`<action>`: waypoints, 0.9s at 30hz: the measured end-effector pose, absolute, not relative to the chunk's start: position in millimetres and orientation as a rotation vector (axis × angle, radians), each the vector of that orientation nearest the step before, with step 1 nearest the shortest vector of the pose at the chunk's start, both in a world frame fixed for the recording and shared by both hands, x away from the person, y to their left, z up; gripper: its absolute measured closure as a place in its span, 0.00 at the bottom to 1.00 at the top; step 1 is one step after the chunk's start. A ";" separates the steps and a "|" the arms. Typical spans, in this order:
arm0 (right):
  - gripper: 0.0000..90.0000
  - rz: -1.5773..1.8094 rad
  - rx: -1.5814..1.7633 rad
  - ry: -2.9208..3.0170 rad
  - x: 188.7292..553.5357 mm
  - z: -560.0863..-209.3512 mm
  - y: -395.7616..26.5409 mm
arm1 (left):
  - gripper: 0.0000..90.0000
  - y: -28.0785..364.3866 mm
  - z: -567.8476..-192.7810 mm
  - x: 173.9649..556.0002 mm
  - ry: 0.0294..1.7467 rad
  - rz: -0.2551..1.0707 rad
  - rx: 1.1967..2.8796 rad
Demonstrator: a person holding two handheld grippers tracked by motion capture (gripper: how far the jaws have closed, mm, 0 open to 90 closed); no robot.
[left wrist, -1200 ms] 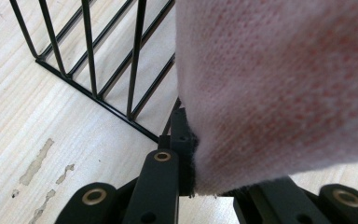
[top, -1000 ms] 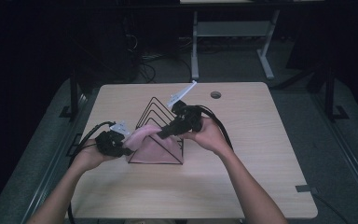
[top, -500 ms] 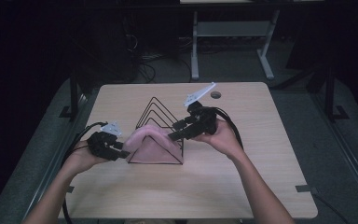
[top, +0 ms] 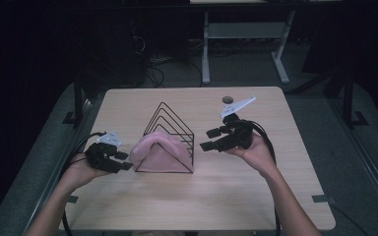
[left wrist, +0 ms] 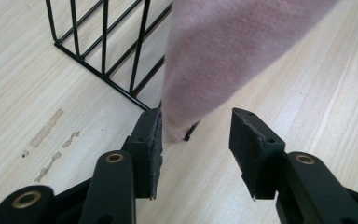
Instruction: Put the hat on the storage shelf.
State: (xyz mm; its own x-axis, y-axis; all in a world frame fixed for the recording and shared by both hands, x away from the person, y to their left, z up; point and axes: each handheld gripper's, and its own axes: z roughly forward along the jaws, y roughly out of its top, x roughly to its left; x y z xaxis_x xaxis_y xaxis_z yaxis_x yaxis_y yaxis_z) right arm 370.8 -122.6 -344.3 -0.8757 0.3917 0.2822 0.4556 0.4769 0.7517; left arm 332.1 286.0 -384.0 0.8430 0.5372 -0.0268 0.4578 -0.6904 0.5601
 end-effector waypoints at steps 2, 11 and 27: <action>0.39 -1.378 -0.771 -2.646 369.1 -347.9 -128.8 | 0.58 286.1 -384.0 330.0 0.724 0.189 2.454; 0.37 -1.398 -0.887 -2.621 361.1 -363.0 -161.5 | 0.53 288.7 -387.8 323.6 0.757 0.198 2.433; 0.34 -1.368 -1.076 -2.610 338.0 -395.0 -216.6 | 0.46 292.4 -400.8 312.3 0.795 0.206 2.425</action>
State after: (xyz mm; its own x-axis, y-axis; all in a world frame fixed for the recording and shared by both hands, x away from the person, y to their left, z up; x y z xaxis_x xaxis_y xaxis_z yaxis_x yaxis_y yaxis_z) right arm 338.0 -216.6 -395.0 -0.7646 0.5687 0.3031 0.5729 0.3844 0.7239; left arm 312.3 292.4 -400.8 0.8109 0.5843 -0.0305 0.4959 -0.6586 0.5660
